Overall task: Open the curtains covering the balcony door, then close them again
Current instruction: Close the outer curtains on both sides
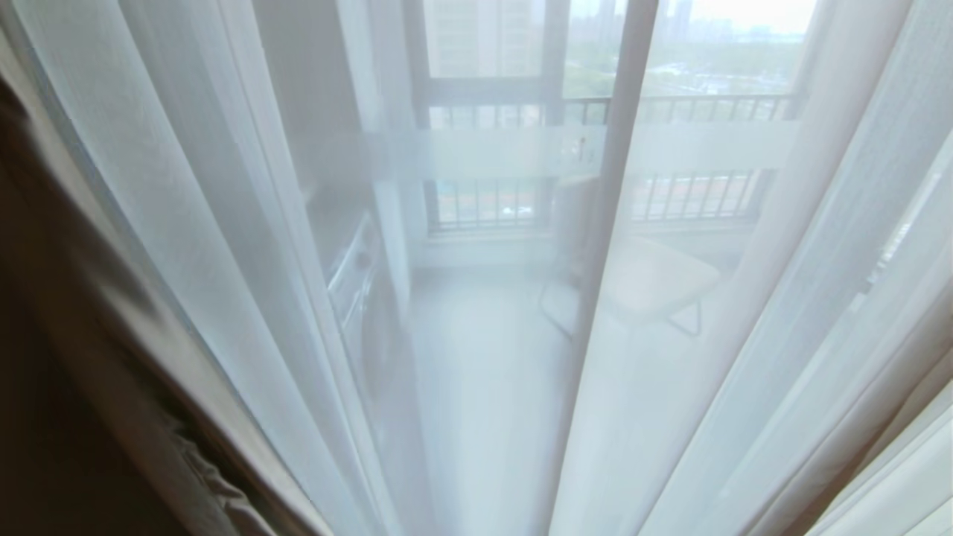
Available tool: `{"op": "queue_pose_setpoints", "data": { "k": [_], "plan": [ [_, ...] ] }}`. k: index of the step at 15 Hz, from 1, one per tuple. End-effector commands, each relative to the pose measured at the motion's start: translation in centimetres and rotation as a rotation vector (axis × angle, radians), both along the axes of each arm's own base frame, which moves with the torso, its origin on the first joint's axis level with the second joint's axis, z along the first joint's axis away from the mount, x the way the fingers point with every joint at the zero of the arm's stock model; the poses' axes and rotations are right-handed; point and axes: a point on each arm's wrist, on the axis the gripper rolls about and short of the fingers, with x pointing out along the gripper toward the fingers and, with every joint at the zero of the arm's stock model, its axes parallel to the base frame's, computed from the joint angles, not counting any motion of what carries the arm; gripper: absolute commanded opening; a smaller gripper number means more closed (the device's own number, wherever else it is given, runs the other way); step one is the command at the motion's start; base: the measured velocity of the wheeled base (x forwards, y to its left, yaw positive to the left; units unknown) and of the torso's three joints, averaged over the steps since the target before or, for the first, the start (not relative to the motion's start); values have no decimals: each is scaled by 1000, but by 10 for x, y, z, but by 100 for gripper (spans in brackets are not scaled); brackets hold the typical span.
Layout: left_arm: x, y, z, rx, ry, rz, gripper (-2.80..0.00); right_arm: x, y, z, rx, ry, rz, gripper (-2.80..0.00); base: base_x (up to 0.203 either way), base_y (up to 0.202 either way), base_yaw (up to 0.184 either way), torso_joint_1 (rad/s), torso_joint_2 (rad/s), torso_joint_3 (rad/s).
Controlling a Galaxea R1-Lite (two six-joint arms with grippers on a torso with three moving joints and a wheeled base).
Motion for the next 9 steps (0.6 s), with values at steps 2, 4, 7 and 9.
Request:
{"op": "queue_pose_setpoints", "data": {
  "k": [2, 4, 7, 9],
  "plan": [
    [-10, 5, 1, 3, -14, 41, -280, 0, 0, 0, -1, 0, 1, -280, 0, 0, 0, 0, 0, 0],
    [-9, 5, -1, 2, -9, 40, -280, 0, 0, 0, -1, 0, 1, -280, 0, 0, 0, 0, 0, 0],
    [-8, 4, -5, 2, 5, 31, 0, 0, 0, 0, -1, 0, 1, -280, 0, 0, 0, 0, 0, 0],
    [-10, 4, -5, 3, 2, 27, 0, 0, 0, 0, -1, 0, 1, -280, 0, 0, 0, 0, 0, 0]
  ]
}}
